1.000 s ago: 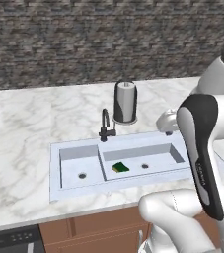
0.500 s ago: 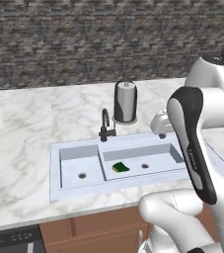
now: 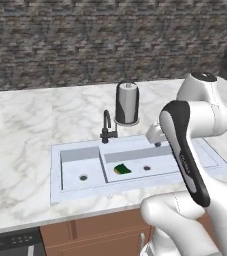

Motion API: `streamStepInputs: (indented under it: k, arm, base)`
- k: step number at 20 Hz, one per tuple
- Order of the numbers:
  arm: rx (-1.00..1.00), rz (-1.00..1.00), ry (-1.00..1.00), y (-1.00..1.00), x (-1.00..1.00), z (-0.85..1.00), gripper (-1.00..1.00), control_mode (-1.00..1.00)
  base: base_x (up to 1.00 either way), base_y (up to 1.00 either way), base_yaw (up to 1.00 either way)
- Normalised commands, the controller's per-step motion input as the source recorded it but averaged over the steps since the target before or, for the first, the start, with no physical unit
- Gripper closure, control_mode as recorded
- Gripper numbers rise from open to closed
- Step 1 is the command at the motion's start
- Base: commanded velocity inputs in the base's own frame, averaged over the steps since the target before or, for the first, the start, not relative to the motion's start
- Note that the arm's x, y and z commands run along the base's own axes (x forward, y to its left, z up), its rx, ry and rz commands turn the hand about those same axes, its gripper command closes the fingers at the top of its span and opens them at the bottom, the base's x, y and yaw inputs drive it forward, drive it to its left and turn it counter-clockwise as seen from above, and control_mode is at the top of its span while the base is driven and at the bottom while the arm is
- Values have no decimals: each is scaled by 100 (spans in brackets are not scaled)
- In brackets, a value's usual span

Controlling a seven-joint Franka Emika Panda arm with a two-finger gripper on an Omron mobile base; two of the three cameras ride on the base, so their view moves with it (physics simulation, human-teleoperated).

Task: Pick up the bar soap and sponge from the sink, and place them back in the cabinet, and close the cabinet doors.

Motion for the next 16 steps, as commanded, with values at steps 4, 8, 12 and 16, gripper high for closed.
streamStepInputs:
  k: [4,8,12,16]
  arm:
    - [0,4,0,3,34,-42,-100,-100]
    - [0,3,0,0,25,-37,-100,-100]
    - [0,0,0,9,29,-31,-100,-100]
    - [0,0,1,22,29,-9,-100,-100]
  base:
    - [0,0,0]
    - [0,0,0]
    - [0,0,0]
    - [0,0,0]
